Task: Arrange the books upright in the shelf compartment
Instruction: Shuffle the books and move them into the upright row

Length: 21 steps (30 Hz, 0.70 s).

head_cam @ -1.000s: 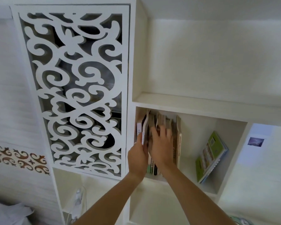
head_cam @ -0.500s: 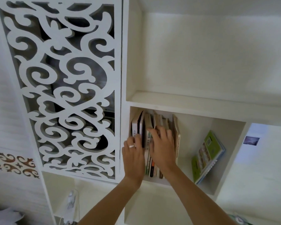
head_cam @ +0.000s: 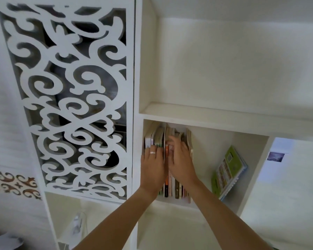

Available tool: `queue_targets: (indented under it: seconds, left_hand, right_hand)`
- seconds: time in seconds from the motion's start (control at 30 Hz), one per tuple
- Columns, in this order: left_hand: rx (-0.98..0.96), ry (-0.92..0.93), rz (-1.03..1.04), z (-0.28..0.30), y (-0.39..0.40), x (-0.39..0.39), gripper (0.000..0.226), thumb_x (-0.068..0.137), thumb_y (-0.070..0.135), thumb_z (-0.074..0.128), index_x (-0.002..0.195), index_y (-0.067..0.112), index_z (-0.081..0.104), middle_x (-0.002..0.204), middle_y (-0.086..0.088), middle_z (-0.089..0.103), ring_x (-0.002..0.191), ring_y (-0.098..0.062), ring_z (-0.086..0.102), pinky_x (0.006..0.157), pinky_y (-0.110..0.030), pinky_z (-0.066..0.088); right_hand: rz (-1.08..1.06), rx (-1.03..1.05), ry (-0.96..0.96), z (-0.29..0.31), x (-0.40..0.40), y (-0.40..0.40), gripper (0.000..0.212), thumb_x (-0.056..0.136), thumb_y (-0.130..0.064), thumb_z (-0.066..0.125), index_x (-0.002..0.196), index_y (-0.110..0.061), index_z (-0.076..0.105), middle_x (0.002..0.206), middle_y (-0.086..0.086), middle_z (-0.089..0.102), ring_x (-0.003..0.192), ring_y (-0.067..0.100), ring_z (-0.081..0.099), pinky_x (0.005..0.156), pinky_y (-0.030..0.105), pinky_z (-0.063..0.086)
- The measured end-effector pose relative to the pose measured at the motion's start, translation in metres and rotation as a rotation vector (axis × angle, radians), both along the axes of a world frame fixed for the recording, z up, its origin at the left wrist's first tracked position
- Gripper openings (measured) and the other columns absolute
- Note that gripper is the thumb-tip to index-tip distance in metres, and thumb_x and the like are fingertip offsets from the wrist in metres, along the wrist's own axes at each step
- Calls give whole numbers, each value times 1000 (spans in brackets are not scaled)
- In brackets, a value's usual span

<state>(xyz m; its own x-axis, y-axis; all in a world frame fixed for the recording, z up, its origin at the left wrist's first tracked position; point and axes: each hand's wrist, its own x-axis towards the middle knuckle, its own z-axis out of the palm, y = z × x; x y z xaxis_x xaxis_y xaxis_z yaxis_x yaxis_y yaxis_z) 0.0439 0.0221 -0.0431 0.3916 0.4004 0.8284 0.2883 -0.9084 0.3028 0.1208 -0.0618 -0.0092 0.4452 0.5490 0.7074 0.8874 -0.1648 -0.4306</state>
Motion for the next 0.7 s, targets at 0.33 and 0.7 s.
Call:
queue_targets:
  seconds: [0.33, 0.7]
  left_hand:
    - [-349, -299, -236, -2, -30, -22, 11, 92, 22, 52, 101, 24, 46, 89, 7, 50, 71, -7, 51, 58, -16, 44]
    - [-364, -411, -106, 15, -45, -64, 17, 95, 26, 39, 94, 17, 53, 72, 9, 51, 63, -10, 52, 50, -17, 41]
  right_hand:
    - [10, -41, -53, -2, 2, -4, 38, 96, -19, 55, 133, -22, 49, 121, -4, 61, 107, 12, 50, 93, 29, 47]
    - [-110, -79, -217, -5, 0, 3, 51, 91, -24, 44, 140, -21, 55, 123, 1, 57, 108, 22, 51, 93, 38, 49]
